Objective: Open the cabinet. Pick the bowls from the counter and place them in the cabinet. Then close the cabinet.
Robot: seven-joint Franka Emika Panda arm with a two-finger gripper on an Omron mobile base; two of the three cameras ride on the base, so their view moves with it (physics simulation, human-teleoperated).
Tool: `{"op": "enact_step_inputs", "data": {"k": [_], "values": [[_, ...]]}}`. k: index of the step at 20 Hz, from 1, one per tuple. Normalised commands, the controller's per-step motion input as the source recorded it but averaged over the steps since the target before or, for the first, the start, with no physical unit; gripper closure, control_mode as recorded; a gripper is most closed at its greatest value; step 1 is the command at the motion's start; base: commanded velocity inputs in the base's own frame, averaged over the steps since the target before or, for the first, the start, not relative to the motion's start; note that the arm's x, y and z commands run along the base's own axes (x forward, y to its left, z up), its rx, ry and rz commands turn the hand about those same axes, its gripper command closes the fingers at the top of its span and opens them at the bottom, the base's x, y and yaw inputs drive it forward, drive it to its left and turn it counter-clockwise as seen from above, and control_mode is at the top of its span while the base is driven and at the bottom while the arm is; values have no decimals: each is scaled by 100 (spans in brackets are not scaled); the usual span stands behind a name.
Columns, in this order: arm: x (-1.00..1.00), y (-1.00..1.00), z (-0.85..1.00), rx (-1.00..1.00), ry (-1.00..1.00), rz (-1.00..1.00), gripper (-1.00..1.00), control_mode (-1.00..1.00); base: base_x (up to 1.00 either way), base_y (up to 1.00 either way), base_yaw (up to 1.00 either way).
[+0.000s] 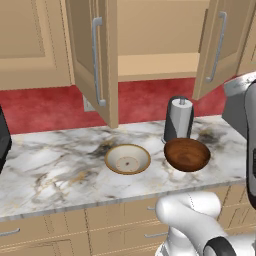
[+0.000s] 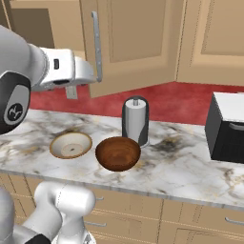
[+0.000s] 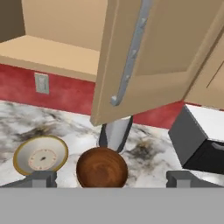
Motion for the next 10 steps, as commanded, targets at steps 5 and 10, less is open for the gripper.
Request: {"op": "enact_step_inputs", "data": {"k": [5,10], "values": [[0,55,0,0,-2,-17,-100,-100,0,0,0],[12,60,0,0,0,-18,-100,-100,0,0,0]]}}
